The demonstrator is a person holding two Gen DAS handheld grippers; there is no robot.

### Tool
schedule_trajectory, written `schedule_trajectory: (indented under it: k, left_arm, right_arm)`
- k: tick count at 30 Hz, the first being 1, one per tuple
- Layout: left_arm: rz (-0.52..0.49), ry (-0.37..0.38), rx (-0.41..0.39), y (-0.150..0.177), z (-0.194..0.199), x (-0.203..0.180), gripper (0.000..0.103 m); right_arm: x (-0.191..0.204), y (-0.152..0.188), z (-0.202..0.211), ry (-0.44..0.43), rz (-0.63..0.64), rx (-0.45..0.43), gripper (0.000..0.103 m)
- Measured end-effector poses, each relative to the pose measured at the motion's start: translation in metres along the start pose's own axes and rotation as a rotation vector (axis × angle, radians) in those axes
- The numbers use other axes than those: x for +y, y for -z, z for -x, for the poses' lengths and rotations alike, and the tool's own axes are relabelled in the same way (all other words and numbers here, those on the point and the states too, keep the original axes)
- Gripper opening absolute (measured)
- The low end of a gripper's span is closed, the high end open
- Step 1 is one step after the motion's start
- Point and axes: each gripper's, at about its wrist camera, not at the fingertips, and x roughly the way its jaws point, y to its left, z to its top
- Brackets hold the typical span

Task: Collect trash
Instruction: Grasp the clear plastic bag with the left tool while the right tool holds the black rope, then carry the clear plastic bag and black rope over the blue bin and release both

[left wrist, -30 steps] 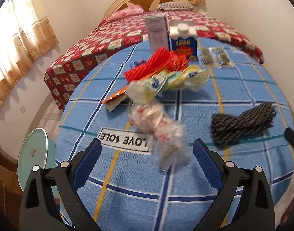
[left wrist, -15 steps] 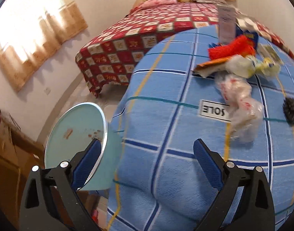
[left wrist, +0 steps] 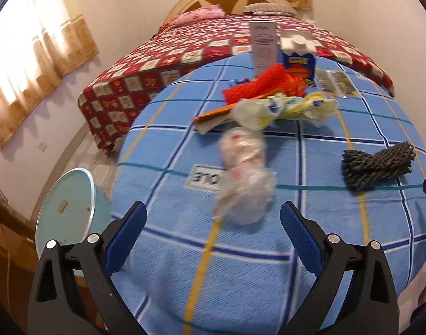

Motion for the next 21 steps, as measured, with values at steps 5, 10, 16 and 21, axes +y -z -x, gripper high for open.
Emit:
schedule_trajectory:
  k: [5,10,16,21]
  left_arm:
    - [0.035,0.017,0.052,-0.003,-0.028,0.005,0.074]
    - [0.057,0.114,0.097,0.000,-0.032,0.020,0.028]
    - [0.013,0.107,0.041,0.010,-0.012,0.037,0.014]
    - [-0.031,0.064,0.010,0.018,0.004,0.056,0.013]
  right_arm:
    - [-0.003,0.001,-0.003,-0.011,-0.005,0.014,0.080]
    - [0.005,0.002,-0.003,-0.024,0.011,0.014,0.080]
    - [0.016,-0.002,-0.001,-0.034,0.036,0.011,0.080]
    - [0.030,-0.013,-0.002,-0.031,0.066,-0.002,0.080]
